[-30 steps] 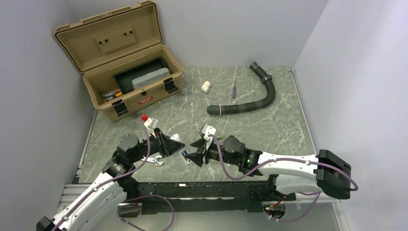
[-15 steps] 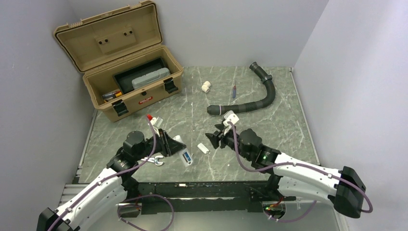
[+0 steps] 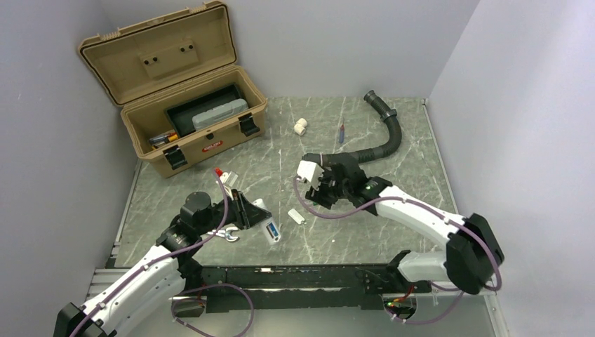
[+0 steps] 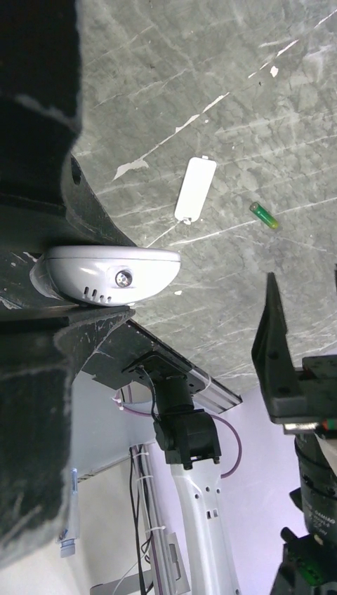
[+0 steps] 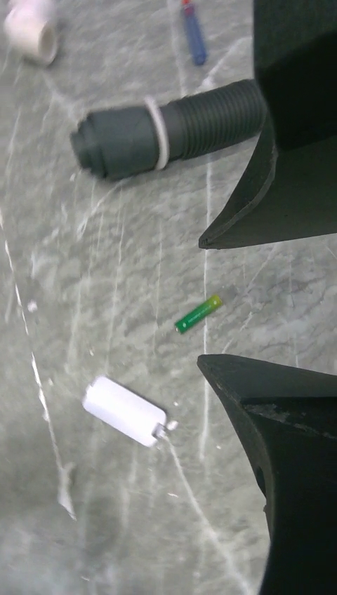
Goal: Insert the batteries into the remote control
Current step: Pick up the battery from the center of the board.
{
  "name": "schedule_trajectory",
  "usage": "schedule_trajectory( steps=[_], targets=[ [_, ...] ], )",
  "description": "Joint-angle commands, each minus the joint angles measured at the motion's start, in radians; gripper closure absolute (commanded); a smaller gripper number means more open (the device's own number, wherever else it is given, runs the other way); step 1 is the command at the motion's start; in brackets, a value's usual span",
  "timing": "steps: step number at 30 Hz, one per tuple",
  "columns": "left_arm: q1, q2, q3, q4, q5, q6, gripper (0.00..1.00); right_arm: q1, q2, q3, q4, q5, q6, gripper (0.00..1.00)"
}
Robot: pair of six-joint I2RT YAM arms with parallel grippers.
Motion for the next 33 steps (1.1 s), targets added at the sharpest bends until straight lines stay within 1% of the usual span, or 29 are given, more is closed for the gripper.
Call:
schedule_trajectory(
  steps=[1,5,8,11,17,25,33],
  targets=[
    [0.003,-0.007,0.007,0.047,0.007,0.002,1.00,-0.022,0.096,0.103,-0.245,-0.261,-0.343,0.41],
    [0.006,-0.008,0.019,0.032,0.007,0.019,1.00,-0.058,0.169,0.136,-0.296,-0.350,-0.444,0.41],
    [0.008,-0.015,0.018,0.030,0.005,0.022,1.00,-0.076,0.227,0.157,-0.305,-0.352,-0.483,0.42],
    [0.010,-0.024,0.013,0.028,0.006,0.021,1.00,-0.100,0.274,0.175,-0.298,-0.385,-0.512,0.43],
    [0.018,-0.038,0.012,0.012,0.011,0.026,1.00,-0.115,0.338,0.178,-0.224,-0.362,-0.549,0.47],
    [0.031,-0.034,0.008,0.017,0.021,0.023,1.00,-0.133,0.438,0.224,-0.230,-0.360,-0.582,0.51],
    [0.042,-0.034,0.010,0.008,0.030,0.029,1.00,-0.151,0.482,0.248,-0.218,-0.364,-0.596,0.54]
  ],
)
